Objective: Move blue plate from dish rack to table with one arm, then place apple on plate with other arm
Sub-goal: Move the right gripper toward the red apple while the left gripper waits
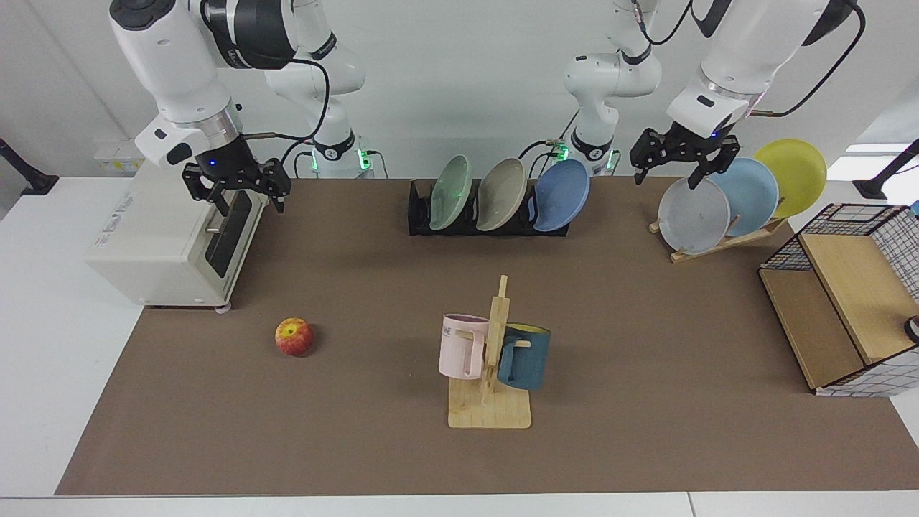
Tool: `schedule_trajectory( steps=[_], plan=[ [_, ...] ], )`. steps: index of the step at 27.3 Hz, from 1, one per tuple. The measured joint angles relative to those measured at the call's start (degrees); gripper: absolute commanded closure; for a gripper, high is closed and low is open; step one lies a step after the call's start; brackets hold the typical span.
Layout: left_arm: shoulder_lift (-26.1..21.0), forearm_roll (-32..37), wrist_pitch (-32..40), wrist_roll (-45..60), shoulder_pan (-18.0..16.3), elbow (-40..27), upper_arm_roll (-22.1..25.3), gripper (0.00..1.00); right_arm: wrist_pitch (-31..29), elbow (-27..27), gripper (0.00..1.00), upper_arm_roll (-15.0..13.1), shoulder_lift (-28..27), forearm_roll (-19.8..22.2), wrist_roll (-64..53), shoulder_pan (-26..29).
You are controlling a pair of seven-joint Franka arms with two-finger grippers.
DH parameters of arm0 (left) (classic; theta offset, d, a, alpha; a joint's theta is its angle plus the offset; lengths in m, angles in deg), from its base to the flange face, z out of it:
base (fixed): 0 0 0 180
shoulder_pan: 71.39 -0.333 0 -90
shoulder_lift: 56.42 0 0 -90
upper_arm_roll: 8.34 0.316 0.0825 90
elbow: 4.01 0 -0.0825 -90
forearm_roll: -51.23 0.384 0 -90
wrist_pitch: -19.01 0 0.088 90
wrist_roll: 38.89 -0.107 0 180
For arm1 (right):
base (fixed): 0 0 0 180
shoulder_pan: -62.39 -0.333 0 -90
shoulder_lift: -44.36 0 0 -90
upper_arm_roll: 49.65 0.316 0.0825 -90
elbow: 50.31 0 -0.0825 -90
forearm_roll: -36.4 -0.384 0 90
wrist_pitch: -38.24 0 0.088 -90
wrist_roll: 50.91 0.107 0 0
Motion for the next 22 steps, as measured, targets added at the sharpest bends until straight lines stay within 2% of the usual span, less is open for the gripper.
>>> schedule_trajectory(
  steps=[22],
  plan=[
    [0.1,0.0,0.0,-0.1,0.0,-0.6,0.1,0.0,0.0,-0.9,0.0,0.0,-0.8,0.0,0.0,0.0]
  ],
)
